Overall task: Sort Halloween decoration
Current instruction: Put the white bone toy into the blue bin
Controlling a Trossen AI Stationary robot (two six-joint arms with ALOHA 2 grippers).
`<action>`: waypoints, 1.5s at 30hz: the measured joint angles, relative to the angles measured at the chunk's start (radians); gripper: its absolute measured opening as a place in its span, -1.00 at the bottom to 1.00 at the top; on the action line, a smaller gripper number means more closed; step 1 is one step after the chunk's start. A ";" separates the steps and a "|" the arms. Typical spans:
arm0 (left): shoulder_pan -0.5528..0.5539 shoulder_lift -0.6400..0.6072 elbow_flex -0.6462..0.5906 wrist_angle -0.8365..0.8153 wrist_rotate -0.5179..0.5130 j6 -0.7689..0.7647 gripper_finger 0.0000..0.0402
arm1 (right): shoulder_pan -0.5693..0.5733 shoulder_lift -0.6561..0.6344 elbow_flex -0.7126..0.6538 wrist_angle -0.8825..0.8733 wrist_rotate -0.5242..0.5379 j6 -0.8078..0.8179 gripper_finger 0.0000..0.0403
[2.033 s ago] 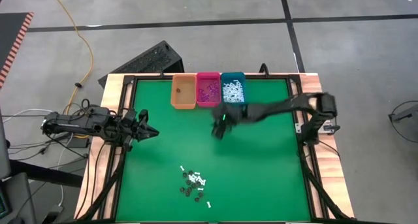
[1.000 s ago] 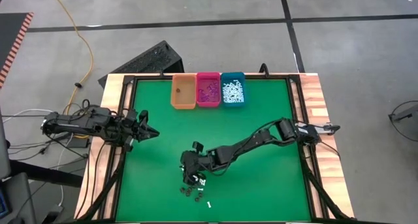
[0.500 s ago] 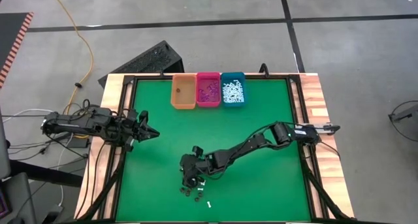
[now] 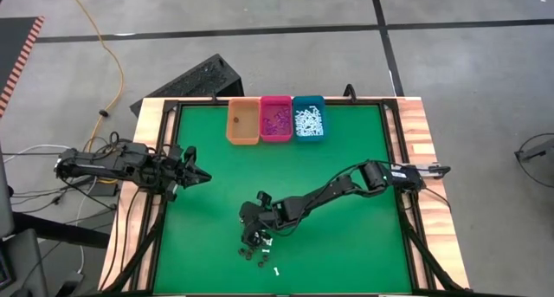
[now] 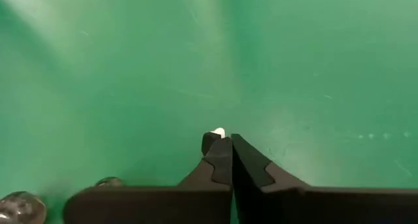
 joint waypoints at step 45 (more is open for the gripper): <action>0.000 0.000 0.000 0.007 0.008 -0.017 -0.87 | -0.742 -0.733 -0.530 -0.440 -0.119 -0.240 -0.68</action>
